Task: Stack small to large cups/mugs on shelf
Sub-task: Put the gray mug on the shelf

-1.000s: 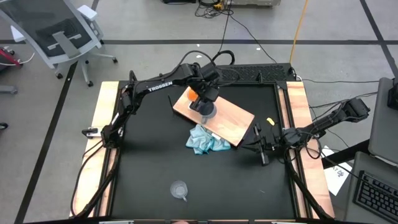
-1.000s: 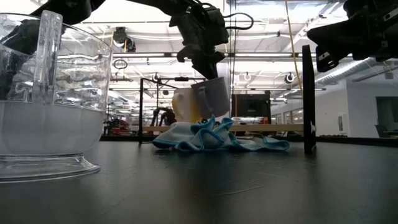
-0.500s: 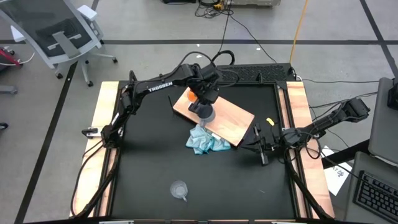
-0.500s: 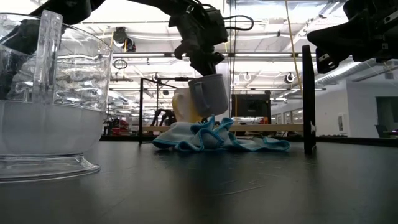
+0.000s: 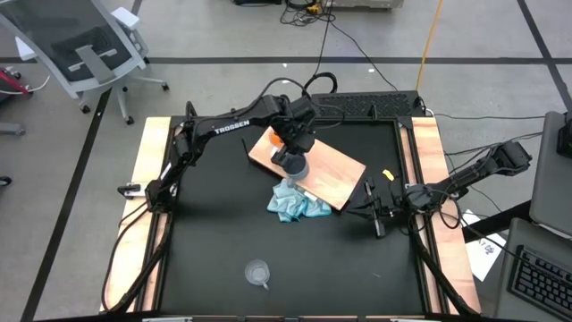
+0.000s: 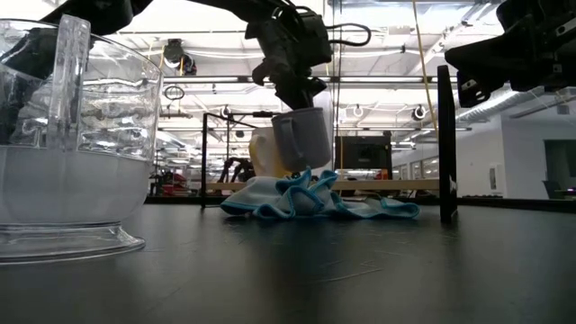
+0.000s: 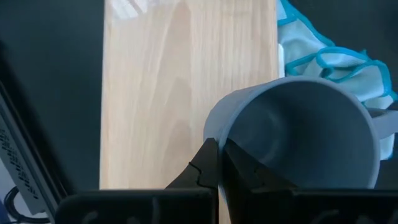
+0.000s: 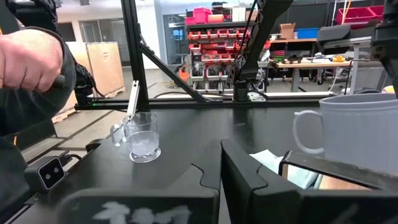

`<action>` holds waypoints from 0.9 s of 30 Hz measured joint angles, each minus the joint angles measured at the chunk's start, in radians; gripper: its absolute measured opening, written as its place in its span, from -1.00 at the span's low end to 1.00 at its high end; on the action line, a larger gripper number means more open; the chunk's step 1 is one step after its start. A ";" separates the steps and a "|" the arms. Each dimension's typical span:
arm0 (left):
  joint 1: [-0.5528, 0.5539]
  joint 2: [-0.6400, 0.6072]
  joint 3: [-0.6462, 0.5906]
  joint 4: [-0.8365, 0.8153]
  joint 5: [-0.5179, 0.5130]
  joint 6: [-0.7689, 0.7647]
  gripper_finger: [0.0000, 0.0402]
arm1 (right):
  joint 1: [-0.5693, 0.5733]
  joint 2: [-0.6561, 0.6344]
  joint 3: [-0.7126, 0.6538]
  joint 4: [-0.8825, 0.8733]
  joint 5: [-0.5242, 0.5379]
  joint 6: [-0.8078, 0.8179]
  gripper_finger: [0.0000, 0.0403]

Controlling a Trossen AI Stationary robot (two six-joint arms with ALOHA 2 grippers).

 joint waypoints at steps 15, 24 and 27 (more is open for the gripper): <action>-0.001 0.032 -0.002 0.015 -0.018 -0.004 -0.98 | 0.000 0.000 0.000 0.007 0.000 0.001 -1.00; 0.001 0.031 -0.002 0.019 -0.023 0.006 -0.98 | 0.000 0.000 0.000 0.007 0.000 0.003 -1.00; 0.004 0.041 -0.002 0.028 -0.006 0.008 -0.98 | 0.000 0.000 0.000 0.007 0.000 0.003 -1.00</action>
